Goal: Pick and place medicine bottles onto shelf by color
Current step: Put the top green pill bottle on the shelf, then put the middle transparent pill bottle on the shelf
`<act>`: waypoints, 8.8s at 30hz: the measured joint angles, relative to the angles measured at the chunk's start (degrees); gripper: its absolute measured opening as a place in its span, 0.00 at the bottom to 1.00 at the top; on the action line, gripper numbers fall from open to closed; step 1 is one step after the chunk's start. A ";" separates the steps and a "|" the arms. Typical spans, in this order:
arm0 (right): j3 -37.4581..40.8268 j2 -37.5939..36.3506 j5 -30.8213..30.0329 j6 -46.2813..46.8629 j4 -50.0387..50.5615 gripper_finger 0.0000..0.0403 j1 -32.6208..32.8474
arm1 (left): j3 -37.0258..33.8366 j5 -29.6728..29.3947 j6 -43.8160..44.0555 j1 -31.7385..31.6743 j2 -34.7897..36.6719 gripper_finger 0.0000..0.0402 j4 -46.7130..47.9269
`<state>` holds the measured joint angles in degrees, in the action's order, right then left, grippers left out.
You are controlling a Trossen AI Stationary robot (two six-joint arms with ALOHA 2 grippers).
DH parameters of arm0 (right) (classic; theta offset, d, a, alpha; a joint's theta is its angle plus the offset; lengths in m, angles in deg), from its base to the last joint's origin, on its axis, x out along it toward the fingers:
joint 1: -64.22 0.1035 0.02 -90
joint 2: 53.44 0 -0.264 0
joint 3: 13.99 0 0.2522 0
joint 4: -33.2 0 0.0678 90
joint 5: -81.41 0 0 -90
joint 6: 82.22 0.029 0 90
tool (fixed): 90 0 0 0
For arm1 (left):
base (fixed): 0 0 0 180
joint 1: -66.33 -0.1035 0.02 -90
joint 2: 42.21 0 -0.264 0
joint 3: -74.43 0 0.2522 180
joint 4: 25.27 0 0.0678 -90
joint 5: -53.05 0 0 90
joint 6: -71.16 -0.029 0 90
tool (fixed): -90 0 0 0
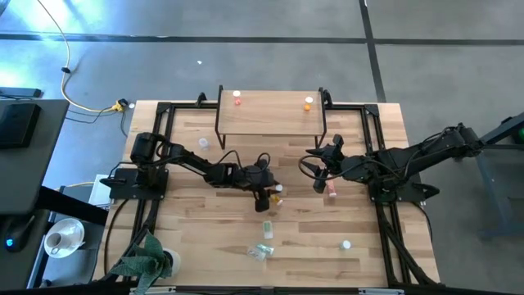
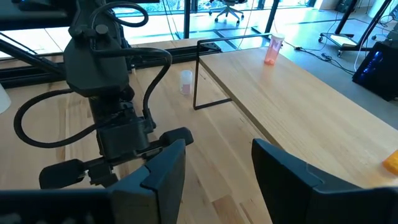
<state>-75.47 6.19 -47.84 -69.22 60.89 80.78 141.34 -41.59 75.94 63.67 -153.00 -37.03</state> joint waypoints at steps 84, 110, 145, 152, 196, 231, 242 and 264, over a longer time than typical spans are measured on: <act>-0.06 -0.01 0.25 0.02 0.44 0.44 -0.01 | 17.84 -27.11 8.76 -28.46 12.99 0.28 30.92; -0.04 -0.02 0.25 0.00 0.46 0.44 -0.01 | 17.84 -23.84 9.05 -28.46 12.97 0.32 30.06; -0.04 -0.01 0.27 0.00 1.41 0.44 -0.02 | 27.16 -7.48 5.51 -28.24 24.05 0.50 45.35; -0.04 -0.01 0.25 0.02 1.38 0.44 -0.01 | 22.51 -3.96 3.99 -23.95 29.08 0.50 48.67; 0.00 2.24 6.65 6.95 1.36 0.44 -0.02 | -0.81 -8.74 8.94 14.97 32.86 0.50 41.18; -0.74 10.62 26.11 -20.72 -19.48 0.44 -0.06 | -15.52 -13.45 13.13 12.94 33.04 0.50 23.95; -15.36 16.78 26.14 -27.96 -4.08 0.44 -0.44 | -15.50 -10.14 14.13 8.61 33.03 0.50 24.00; -28.41 42.95 36.54 -34.18 15.72 0.53 2.77 | -15.50 -9.47 13.69 8.68 33.03 0.50 24.16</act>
<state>-103.89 49.14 -11.31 -103.41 76.61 83.54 125.84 -51.06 89.64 72.35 -119.97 -12.87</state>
